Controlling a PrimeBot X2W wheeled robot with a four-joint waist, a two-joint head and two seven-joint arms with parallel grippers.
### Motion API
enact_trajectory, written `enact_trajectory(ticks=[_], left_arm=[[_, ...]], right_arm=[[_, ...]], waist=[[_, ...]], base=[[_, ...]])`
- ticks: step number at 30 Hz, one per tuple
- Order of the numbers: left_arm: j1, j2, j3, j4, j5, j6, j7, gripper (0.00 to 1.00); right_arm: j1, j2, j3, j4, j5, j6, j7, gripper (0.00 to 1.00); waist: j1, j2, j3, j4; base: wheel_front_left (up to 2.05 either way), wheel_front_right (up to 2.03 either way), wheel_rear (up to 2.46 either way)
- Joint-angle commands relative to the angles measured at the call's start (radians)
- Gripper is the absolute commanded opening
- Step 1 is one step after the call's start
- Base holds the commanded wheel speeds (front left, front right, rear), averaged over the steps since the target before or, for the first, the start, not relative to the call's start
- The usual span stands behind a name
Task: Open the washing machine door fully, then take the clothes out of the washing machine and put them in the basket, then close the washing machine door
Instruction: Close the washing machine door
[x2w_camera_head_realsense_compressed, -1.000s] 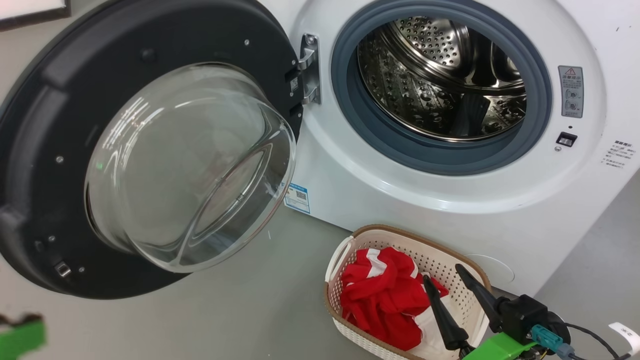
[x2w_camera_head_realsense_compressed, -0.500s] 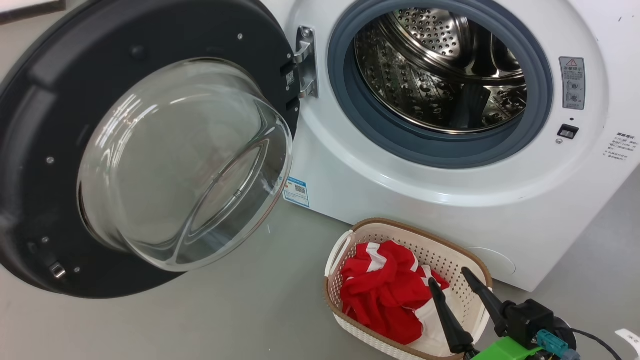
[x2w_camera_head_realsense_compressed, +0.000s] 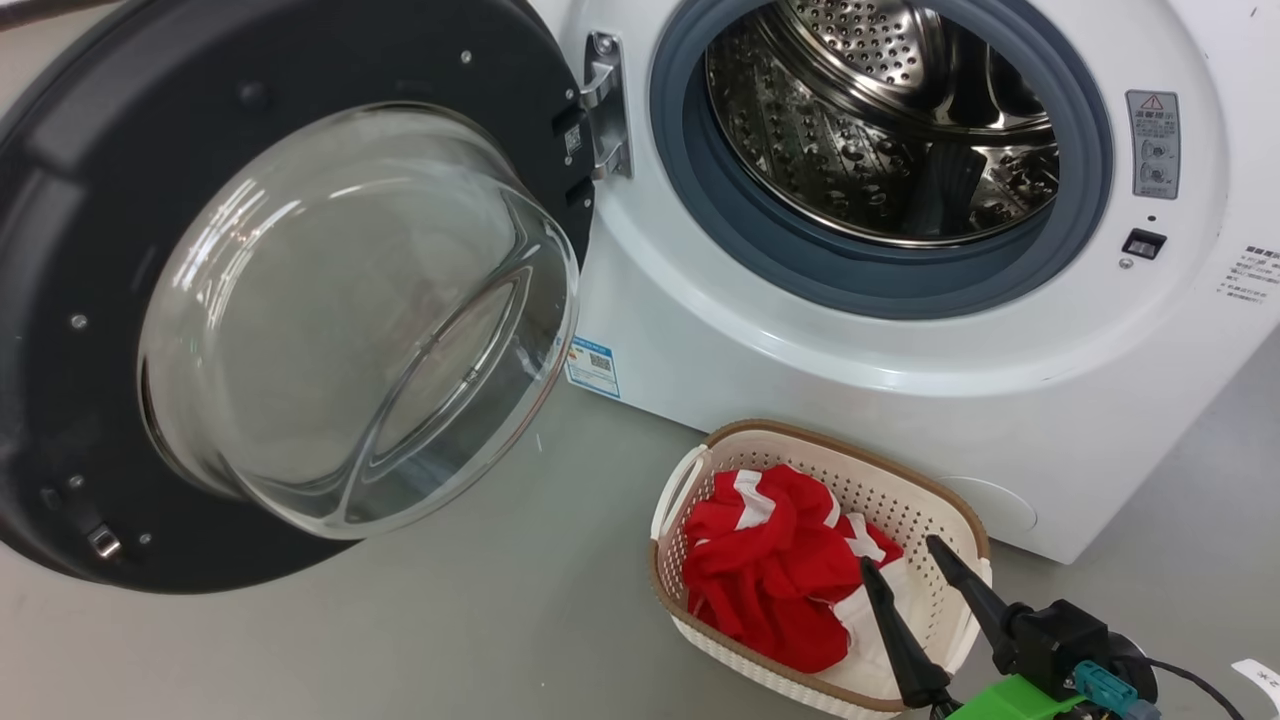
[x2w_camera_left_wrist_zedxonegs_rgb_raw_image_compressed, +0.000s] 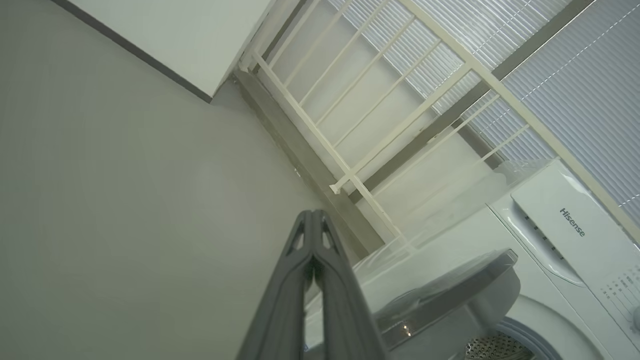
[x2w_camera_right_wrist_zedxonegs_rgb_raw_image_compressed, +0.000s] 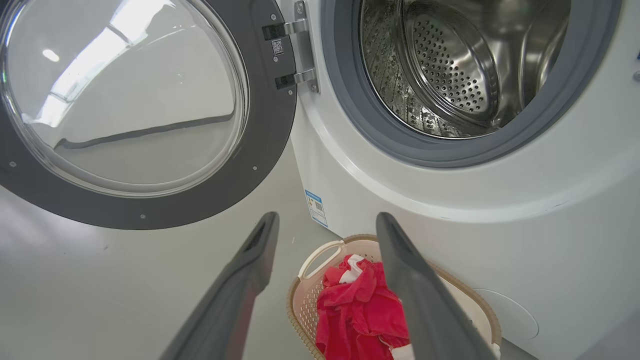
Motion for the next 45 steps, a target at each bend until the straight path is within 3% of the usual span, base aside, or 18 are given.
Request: enact_trajectory(ticks=[1,9,17,32,45], left_arm=[[-0.045,0.068,0.021,-0.006,-0.017,-0.006,0.027,0.00],[-0.131,0.068,-0.038,0.142,-0.047,-0.006,0.234,0.00],[-0.118,0.057,-0.064,0.154,-0.081,-0.006,0.376,0.00],[-0.013,0.051,-0.091,0.026,-0.161,-0.006,0.601,0.00],[0.105,0.039,-0.072,-0.204,-0.285,-0.006,0.782,0.00]], right_arm=[[-0.021,-0.002,0.016,-0.027,-0.015,0.006,-0.006,1.00],[-0.030,-0.010,0.014,-0.028,-0.022,0.006,-0.006,1.00],[-0.031,-0.012,0.010,-0.032,-0.026,0.006,-0.006,1.00],[-0.015,-0.013,-0.008,-0.037,-0.024,0.006,-0.006,1.00],[0.007,-0.005,-0.041,-0.051,-0.015,0.006,-0.006,1.00]], waist=[[0.0000,0.0000,0.004,0.000],[0.0000,0.0000,0.014,-0.009],[0.0000,0.0000,0.018,-0.020],[0.0000,0.0000,-0.009,-0.014],[0.0000,0.0000,-0.057,-0.026]], base=[[0.00,0.00,0.00],[0.00,0.00,0.00],[0.00,0.00,0.00],[0.00,0.00,0.00],[0.00,0.00,0.00]])
